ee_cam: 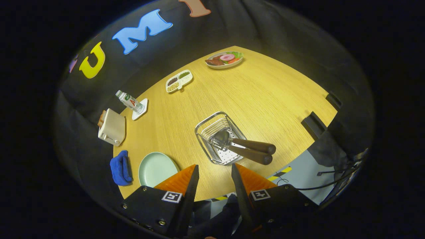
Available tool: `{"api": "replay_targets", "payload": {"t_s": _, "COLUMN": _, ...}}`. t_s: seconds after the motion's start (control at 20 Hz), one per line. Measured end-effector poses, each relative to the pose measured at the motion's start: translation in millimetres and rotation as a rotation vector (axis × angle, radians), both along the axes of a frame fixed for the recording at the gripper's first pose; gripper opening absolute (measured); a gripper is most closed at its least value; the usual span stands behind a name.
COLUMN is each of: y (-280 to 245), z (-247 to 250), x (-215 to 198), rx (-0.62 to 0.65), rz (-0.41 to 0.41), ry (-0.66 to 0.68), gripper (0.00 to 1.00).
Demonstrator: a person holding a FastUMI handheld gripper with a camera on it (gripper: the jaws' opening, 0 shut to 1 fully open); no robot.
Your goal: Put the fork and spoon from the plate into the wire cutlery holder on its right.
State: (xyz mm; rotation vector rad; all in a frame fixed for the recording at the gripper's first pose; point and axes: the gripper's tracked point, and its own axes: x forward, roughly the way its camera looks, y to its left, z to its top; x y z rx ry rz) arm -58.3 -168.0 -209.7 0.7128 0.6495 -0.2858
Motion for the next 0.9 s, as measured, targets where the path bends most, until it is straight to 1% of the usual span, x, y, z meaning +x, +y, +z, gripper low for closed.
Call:
{"api": "replay_targets", "payload": {"t_s": 0.1, "y": -5, "z": 18, "x": 6, "rx": -0.077, "rz": 0.005, "ry": -0.058, "gripper": 0.61}}
{"api": "replay_targets", "payload": {"t_s": 0.15, "y": -12, "z": 31, "x": 8, "rx": -0.138, "rz": -0.006, "ry": -0.096, "gripper": 0.61}}
{"api": "replay_targets", "payload": {"t_s": 0.35, "y": -39, "z": 87, "x": 13, "rx": -0.368, "rz": -0.08, "ry": -0.245, "gripper": 0.61}}
{"api": "replay_targets", "payload": {"t_s": 0.5, "y": -56, "z": 125, "x": 11, "rx": -0.546, "rz": -0.152, "ry": -0.35, "gripper": 0.6}}
{"api": "replay_targets", "payload": {"t_s": 0.6, "y": -60, "z": 149, "x": 10, "rx": -0.634, "rz": -0.189, "ry": -0.425, "gripper": 0.6}}
{"api": "replay_targets", "payload": {"t_s": 0.7, "y": -59, "z": 166, "x": 11, "rx": -0.677, "rz": -0.21, "ry": -0.504, "gripper": 0.6}}
{"api": "replay_targets", "payload": {"t_s": 0.8, "y": -60, "z": 175, "x": 9, "rx": -0.676, "rz": -0.235, "ry": -0.564, "gripper": 0.6}}
{"api": "replay_targets", "payload": {"t_s": 0.9, "y": -68, "z": 178, "x": 8, "rx": -0.67, "rz": -0.284, "ry": -0.607, "gripper": 0.6}}
